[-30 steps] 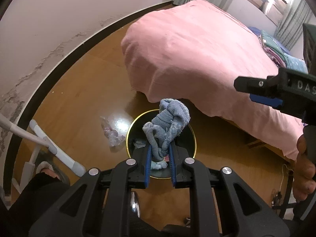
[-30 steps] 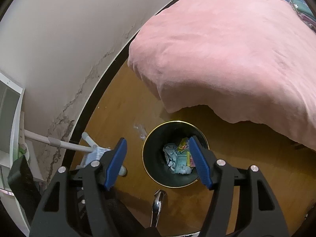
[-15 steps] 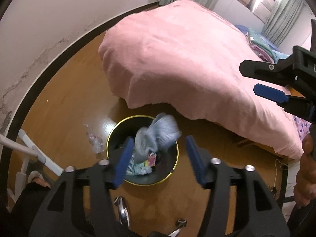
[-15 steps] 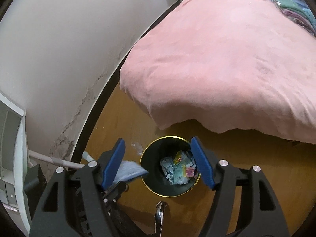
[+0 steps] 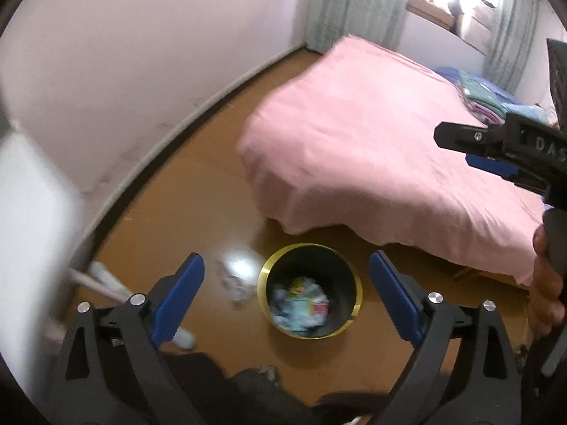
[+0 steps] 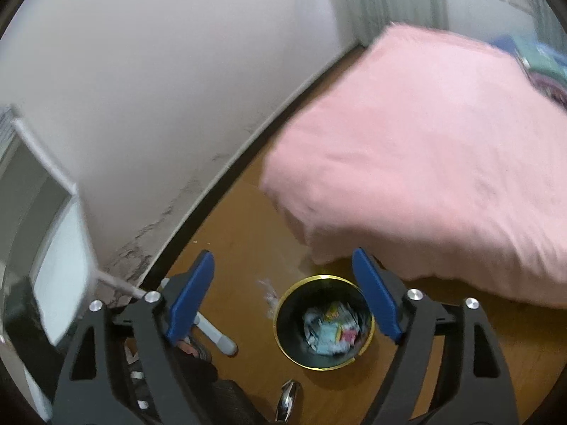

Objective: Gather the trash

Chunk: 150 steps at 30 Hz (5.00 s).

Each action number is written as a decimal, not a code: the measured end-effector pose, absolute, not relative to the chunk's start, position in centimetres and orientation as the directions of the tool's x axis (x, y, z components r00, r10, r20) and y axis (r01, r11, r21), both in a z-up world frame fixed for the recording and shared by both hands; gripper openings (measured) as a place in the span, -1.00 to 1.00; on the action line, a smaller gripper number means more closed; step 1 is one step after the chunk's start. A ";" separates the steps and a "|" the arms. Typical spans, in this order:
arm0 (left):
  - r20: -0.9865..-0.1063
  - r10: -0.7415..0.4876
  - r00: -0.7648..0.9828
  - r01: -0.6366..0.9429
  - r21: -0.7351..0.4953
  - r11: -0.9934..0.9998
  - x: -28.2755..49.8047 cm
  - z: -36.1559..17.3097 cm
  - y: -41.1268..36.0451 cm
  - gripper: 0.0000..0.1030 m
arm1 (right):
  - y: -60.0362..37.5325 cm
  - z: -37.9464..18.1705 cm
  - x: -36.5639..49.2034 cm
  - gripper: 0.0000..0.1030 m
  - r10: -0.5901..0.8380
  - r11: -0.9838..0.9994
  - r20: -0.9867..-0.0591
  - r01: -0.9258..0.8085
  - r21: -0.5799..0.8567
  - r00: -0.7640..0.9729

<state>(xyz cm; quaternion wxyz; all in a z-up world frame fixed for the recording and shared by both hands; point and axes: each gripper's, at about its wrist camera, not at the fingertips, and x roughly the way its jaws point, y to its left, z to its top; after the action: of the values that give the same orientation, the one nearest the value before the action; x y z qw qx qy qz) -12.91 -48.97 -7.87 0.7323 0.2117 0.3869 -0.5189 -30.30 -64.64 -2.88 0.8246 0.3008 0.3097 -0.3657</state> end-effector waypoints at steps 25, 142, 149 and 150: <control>-0.661 -0.061 0.748 0.109 0.032 0.994 0.1 3.0 2.8 0.83 | -29.4 4.2 -0.3 0.64 0.153 0.988 -0.648 -0.136 0.078 0.746; -0.670 -0.079 0.738 0.112 0.006 0.994 -1.5 0.8 0.4 0.83 | -30.2 3.0 -0.7 0.69 0.143 0.989 -0.656 -0.132 0.066 0.741; -0.661 -0.064 0.748 0.109 0.028 0.994 -1.6 0.8 0.1 0.83 | -30.2 3.0 -0.7 0.69 0.144 0.989 -0.656 -0.132 0.067 0.741; -0.658 -0.056 0.751 0.104 0.033 0.994 -1.6 0.8 0.2 0.83 | -30.2 3.0 -0.7 0.69 0.144 0.989 -0.657 -0.132 0.068 0.740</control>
<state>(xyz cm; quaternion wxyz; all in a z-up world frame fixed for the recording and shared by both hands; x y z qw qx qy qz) -1.61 0.16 0.83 0.9351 0.0337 0.3502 -0.0428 -0.71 -30.21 2.97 0.9328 0.0085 0.3527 0.0740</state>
